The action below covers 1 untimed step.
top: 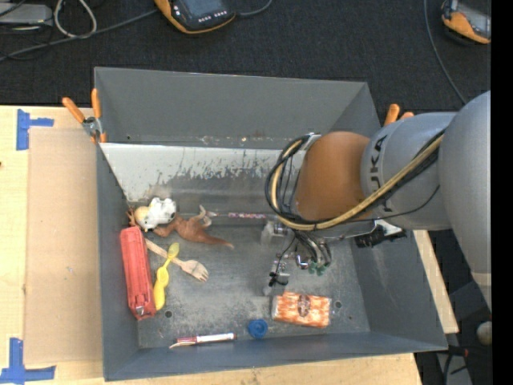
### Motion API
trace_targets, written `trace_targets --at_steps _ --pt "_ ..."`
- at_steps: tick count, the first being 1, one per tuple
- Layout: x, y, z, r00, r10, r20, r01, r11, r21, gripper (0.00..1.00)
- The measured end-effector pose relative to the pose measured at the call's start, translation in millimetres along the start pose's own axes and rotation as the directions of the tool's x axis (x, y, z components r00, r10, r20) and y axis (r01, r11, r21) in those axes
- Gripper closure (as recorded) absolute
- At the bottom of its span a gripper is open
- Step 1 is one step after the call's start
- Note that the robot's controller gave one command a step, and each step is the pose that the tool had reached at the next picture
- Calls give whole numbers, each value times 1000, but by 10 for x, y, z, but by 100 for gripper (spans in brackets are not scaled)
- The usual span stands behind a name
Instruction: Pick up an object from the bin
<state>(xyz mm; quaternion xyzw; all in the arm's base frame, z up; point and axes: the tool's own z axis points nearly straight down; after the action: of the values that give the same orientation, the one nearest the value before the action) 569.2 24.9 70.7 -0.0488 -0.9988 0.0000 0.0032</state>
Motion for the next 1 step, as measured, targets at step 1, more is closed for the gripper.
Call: trace_targets --at_steps 1 --pt "672 -248 16 1000 12 -1 -12 1000 -4 0"
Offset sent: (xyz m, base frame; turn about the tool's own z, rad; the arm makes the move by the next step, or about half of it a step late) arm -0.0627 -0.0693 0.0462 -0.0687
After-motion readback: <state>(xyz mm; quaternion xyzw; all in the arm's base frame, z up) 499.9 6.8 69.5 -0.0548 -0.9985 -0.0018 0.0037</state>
